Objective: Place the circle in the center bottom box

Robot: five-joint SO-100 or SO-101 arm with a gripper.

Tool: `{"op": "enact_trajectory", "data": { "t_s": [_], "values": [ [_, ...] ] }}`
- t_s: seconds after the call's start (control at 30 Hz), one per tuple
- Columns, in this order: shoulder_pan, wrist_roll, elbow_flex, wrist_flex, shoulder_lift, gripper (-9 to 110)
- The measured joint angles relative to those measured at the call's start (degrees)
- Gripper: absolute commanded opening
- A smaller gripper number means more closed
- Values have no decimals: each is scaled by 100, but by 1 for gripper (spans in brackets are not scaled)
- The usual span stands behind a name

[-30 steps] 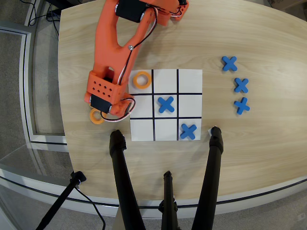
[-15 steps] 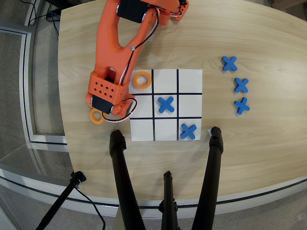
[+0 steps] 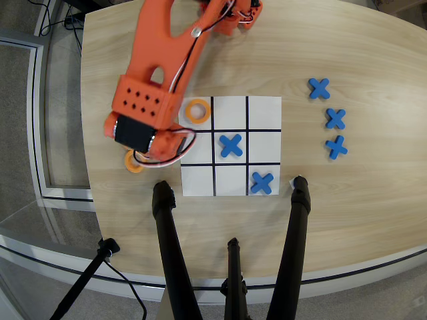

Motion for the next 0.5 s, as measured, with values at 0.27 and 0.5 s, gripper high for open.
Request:
{"op": "enact_trajectory", "data": {
  "t_s": [0.27,0.5],
  "values": [
    [-1213,9,1934,-387,2654,0],
    [-2689,9,3858,-835,4087,0]
  ]
}}
